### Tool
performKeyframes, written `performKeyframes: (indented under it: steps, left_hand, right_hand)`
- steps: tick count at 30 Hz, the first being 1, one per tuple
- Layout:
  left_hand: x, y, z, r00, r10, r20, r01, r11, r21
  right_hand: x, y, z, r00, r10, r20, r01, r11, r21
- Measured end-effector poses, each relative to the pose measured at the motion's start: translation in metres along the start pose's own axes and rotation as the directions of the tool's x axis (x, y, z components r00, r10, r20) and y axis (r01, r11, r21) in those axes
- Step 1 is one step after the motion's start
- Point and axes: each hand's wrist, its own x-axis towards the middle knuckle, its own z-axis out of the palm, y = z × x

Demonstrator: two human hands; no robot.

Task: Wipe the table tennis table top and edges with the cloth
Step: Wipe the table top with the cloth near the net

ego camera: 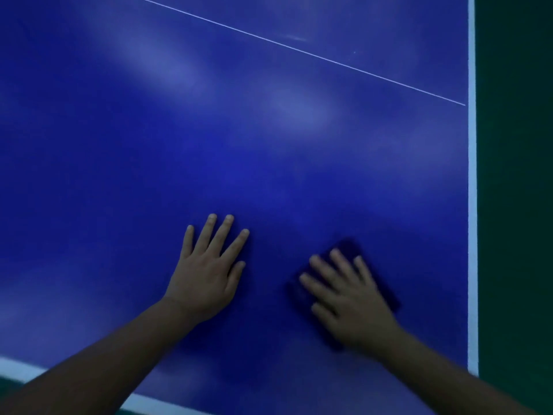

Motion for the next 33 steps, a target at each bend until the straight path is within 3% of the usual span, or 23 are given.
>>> performKeyframes:
  steps: [2, 4, 6, 8, 11, 14, 15, 17, 20, 21, 22, 25, 28, 31, 33]
  left_hand:
    - [-0.015, -0.001, 0.003, 1.000, 0.008, 0.002, -0.008, 1.000, 0.009]
    - [-0.031, 0.001, 0.006, 1.000, 0.006, 0.003, -0.006, 1.000, 0.008]
    - [-0.043, 0.004, 0.010, 1.000, -0.009, -0.001, 0.009, 1.000, 0.023]
    - [-0.056, 0.008, 0.013, 1.000, -0.013, -0.001, 0.013, 0.999, 0.040]
    - [-0.075, 0.011, 0.016, 1.000, -0.022, -0.010, 0.022, 0.999, 0.025]
    - [-0.096, 0.015, 0.020, 1.000, -0.024, -0.010, 0.023, 1.000, -0.006]
    - [-0.101, 0.015, 0.022, 1.000, -0.023, -0.010, 0.023, 1.000, -0.010]
    - [-0.109, 0.015, 0.024, 1.000, -0.022, -0.015, 0.022, 1.000, -0.016]
    - [-0.121, 0.018, 0.025, 0.999, -0.030, -0.019, 0.030, 0.999, -0.024]
    - [-0.125, 0.020, 0.026, 0.999, -0.034, -0.019, 0.034, 0.999, -0.026]
    - [-0.129, 0.021, 0.026, 0.999, -0.036, -0.019, 0.035, 0.999, -0.026]
    - [-0.141, 0.027, 0.028, 0.999, -0.033, -0.024, 0.032, 0.999, -0.013]
    - [-0.153, 0.035, 0.033, 0.999, -0.035, -0.021, 0.035, 0.999, -0.029]
    - [-0.158, 0.048, 0.037, 0.999, -0.026, -0.018, 0.025, 0.999, -0.037]
    - [-0.158, 0.058, 0.039, 1.000, -0.029, -0.009, 0.029, 0.999, -0.032]
  right_hand:
    - [0.020, 0.031, -0.008, 0.975, 0.224, 0.001, -0.224, 0.974, 0.031]
    - [0.052, 0.025, -0.015, 0.869, 0.495, 0.015, -0.492, 0.859, 0.140]
    - [0.074, -0.015, -0.014, 0.792, 0.611, 0.011, -0.601, 0.775, 0.193]
    - [0.062, -0.075, -0.006, 0.855, 0.509, -0.098, -0.492, 0.857, 0.153]
    - [-0.016, -0.142, 0.014, 0.972, 0.223, -0.070, -0.215, 0.971, 0.103]
    - [-0.068, -0.118, 0.020, 0.996, 0.093, -0.009, -0.093, 0.995, 0.046]
    - [-0.071, -0.099, 0.020, 0.994, 0.113, -0.008, -0.113, 0.994, 0.006]
    - [-0.055, -0.071, 0.009, 0.951, 0.308, 0.020, -0.309, 0.950, 0.044]
    - [-0.015, -0.094, 0.007, 0.739, 0.671, 0.055, -0.667, 0.717, 0.202]
    - [-0.006, -0.117, 0.010, 0.719, 0.694, 0.035, -0.684, 0.697, 0.216]
    - [-0.006, -0.146, 0.012, 0.751, 0.660, -0.022, -0.642, 0.736, 0.214]
    - [-0.054, -0.208, 0.025, 0.900, 0.434, -0.032, -0.424, 0.892, 0.158]
    - [-0.120, -0.189, 0.036, 0.917, 0.398, 0.031, -0.398, 0.905, 0.152]
    - [-0.141, -0.117, 0.031, 0.863, 0.501, 0.060, -0.505, 0.860, 0.081]
    - [-0.116, -0.084, 0.021, 0.740, 0.667, 0.085, -0.672, 0.728, 0.139]
